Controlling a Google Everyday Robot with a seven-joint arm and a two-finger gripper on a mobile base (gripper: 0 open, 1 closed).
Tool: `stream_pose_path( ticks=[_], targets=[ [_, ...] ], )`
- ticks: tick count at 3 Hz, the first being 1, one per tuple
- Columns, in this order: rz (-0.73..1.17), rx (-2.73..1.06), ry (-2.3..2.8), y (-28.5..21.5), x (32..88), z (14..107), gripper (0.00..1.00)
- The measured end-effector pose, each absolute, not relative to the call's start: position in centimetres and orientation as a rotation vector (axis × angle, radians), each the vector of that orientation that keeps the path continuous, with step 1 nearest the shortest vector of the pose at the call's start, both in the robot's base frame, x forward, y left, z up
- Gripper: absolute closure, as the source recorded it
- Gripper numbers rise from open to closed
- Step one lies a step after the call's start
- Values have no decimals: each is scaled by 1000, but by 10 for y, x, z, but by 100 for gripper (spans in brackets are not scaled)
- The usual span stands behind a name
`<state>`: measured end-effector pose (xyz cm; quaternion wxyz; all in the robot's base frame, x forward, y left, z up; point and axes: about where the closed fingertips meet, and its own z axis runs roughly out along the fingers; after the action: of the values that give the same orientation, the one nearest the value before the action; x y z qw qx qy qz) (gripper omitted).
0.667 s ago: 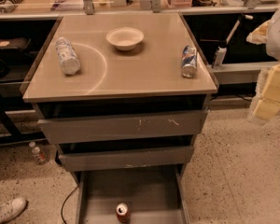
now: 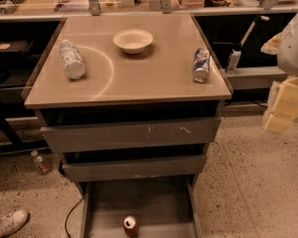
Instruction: Pick coke can from bottom drawer and place on counter
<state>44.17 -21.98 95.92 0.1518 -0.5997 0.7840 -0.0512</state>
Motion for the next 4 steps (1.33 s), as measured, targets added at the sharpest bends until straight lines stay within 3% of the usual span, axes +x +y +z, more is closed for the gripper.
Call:
stream_pose_path(
  ticks=[3, 4],
  targets=[
    [200, -1623, 2443, -219, 411, 713, 0],
    [200, -1623, 2443, -219, 411, 713, 0]
  ],
)
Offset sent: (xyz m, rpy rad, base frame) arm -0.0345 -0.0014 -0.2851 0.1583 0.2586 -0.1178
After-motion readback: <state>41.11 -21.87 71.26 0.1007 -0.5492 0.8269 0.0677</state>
